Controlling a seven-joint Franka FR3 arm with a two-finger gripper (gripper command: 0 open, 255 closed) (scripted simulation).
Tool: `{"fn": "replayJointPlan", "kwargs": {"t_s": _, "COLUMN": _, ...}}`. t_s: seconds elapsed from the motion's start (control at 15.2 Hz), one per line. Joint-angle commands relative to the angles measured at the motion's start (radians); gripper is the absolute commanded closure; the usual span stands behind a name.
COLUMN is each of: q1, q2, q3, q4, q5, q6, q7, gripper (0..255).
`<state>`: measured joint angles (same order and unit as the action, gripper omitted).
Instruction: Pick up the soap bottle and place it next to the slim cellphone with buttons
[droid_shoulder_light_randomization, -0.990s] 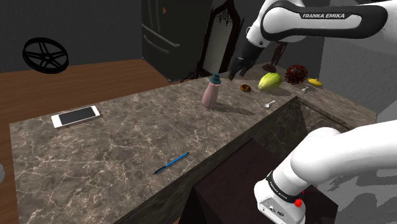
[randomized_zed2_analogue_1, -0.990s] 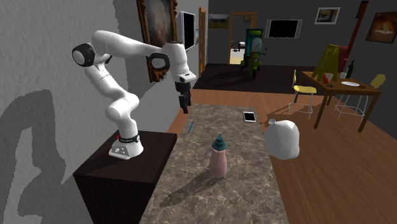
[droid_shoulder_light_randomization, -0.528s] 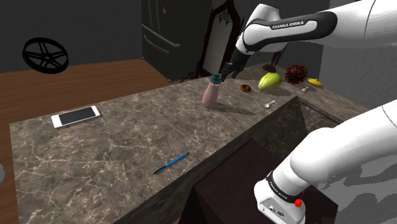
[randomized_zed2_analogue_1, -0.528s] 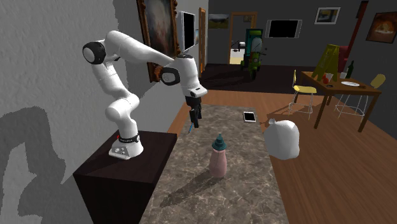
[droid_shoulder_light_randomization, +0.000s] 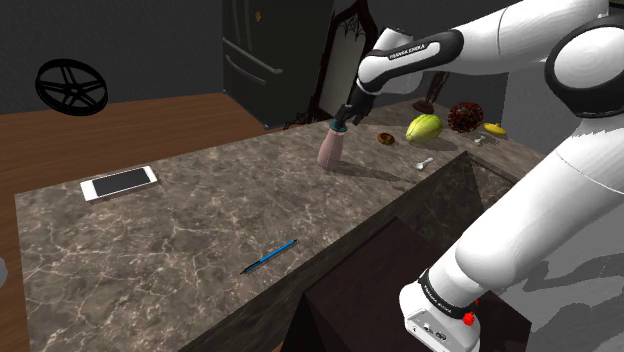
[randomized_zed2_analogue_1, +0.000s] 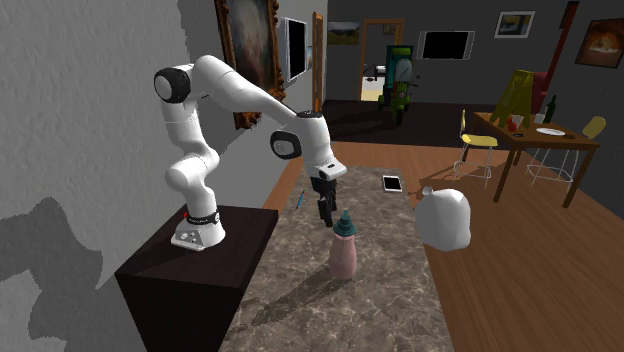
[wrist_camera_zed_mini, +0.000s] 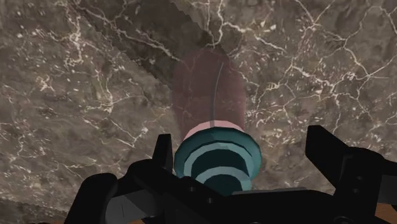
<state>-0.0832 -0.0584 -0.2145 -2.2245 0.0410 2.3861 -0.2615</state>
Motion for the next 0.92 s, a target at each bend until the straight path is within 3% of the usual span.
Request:
{"fn": "replayJointPlan", "kwargs": {"t_s": 0.0, "q1": -0.005, "q2": 0.045, "q3": -0.008, "q4": 0.027, "q5": 0.015, "q6": 0.024, "q7": -0.018, "gripper": 0}}
{"fn": "replayJointPlan", "kwargs": {"t_s": 0.46, "q1": -0.005, "q2": 0.124, "q3": -0.006, "q4": 0.014, "q5": 0.048, "q6": 0.113, "q7": -0.041, "gripper": 0}}
{"fn": "replayJointPlan", "kwargs": {"t_s": 0.86, "q1": -0.005, "q2": 0.124, "q3": -0.006, "q4": 0.014, "q5": 0.048, "q6": 0.113, "q7": -0.041, "gripper": 0}}
